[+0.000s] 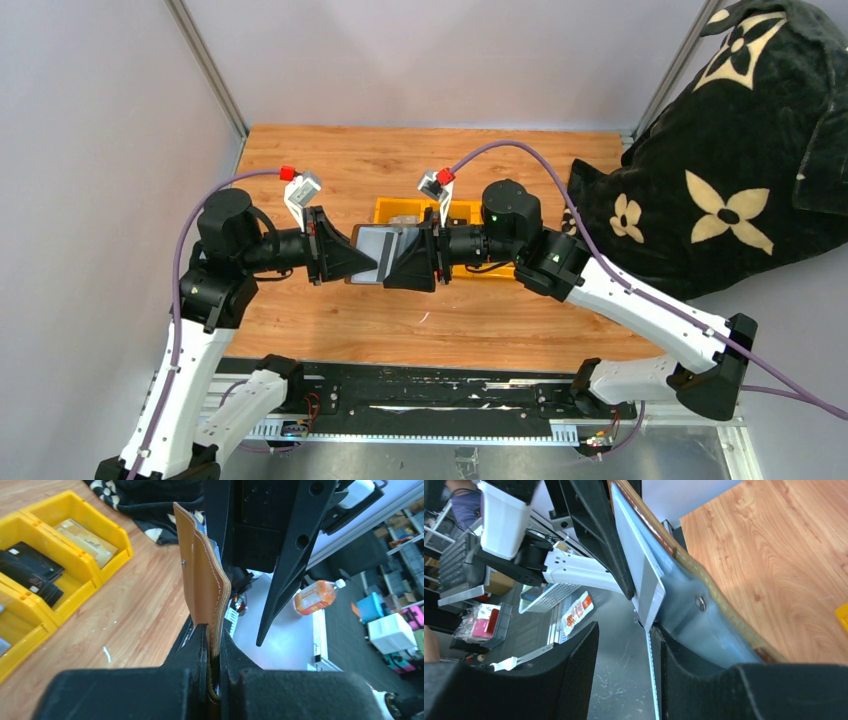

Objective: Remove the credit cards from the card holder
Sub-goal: Remove the credit card from the card holder.

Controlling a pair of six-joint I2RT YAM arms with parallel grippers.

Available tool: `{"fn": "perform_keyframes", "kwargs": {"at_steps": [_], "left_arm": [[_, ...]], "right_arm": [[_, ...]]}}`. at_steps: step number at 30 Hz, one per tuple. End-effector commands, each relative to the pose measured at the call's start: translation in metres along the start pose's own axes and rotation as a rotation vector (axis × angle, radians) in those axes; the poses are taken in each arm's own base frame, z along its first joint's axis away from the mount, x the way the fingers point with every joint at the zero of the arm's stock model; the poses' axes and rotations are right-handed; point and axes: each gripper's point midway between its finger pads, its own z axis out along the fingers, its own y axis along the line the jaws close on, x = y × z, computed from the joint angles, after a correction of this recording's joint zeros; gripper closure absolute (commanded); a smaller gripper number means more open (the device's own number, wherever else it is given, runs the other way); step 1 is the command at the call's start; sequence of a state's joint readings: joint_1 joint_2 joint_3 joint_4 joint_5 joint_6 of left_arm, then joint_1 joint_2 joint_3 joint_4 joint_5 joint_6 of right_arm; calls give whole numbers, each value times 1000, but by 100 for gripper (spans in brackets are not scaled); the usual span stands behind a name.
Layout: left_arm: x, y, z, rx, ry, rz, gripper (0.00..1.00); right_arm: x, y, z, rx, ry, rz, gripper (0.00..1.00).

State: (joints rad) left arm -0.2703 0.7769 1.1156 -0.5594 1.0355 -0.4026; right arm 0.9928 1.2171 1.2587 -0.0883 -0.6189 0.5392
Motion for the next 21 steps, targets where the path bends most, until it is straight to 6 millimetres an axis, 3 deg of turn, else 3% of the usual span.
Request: {"fn": "perform_keyframes", "kwargs": {"at_steps": [1,7,13,17,21], "left_arm": [[-9,-24,-3,97,-28,-8,100],[-6,-30,-5,122,-25,-11,100],[4,-26,-5,127,-11,-27,100],[15,-30,-6,174,25,-61,93],[21,-39,-9,221,54,-75,82]], "right_arm": [[-23,20,-3,-74,-78,-28,54],[-29,16,-2,-68,-95,-19,59],[-45,32,2,-185,-148,12,69],[-52,34,6,-227,-170,47,86],[-46,30,9,-232,-150,72,100]]}}
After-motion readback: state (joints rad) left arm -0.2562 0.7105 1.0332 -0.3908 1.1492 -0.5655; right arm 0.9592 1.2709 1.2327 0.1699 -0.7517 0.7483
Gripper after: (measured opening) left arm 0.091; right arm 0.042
